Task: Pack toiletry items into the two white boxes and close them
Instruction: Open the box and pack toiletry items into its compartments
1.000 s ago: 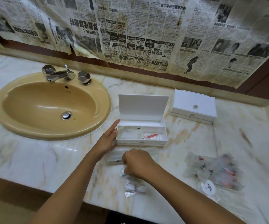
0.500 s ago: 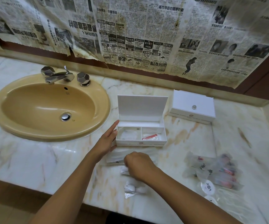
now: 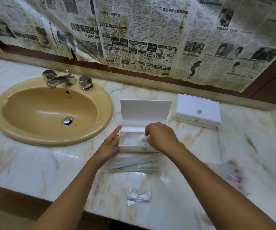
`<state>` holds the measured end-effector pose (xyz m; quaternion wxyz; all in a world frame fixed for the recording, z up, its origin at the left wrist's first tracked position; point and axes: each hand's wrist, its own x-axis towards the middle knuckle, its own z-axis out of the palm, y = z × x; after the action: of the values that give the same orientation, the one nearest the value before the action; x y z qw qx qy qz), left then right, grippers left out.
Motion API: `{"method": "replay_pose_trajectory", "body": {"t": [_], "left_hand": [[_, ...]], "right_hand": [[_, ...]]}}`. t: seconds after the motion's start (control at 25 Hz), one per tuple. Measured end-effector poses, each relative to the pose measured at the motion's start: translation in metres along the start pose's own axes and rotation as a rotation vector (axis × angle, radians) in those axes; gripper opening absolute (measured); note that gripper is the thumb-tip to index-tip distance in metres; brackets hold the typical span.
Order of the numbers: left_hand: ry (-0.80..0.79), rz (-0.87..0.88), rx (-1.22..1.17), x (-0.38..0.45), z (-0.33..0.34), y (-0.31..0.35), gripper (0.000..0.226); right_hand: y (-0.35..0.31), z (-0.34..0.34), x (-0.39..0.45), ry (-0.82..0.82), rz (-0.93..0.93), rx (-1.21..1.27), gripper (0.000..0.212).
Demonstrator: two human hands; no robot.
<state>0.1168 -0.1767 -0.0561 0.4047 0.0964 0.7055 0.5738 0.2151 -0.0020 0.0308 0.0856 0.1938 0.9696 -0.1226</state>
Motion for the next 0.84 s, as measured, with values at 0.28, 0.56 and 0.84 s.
{"method": "replay_pose_trajectory", "body": {"t": [0.28, 0.56, 0.84], "left_hand": [[0.002, -0.01, -0.022, 0.001, 0.0, -0.001, 0.037], [0.009, -0.009, -0.008, 0.001, 0.0, 0.001, 0.037], [0.022, -0.005, -0.003, -0.002, 0.002, 0.003, 0.037]], "right_hand": [[0.026, 0.02, 0.016, -0.013, 0.076, -0.05, 0.019], [0.025, 0.038, 0.021, -0.094, 0.11, -0.009, 0.018], [0.021, 0.027, 0.02, -0.181, 0.178, 0.01, 0.036]]}}
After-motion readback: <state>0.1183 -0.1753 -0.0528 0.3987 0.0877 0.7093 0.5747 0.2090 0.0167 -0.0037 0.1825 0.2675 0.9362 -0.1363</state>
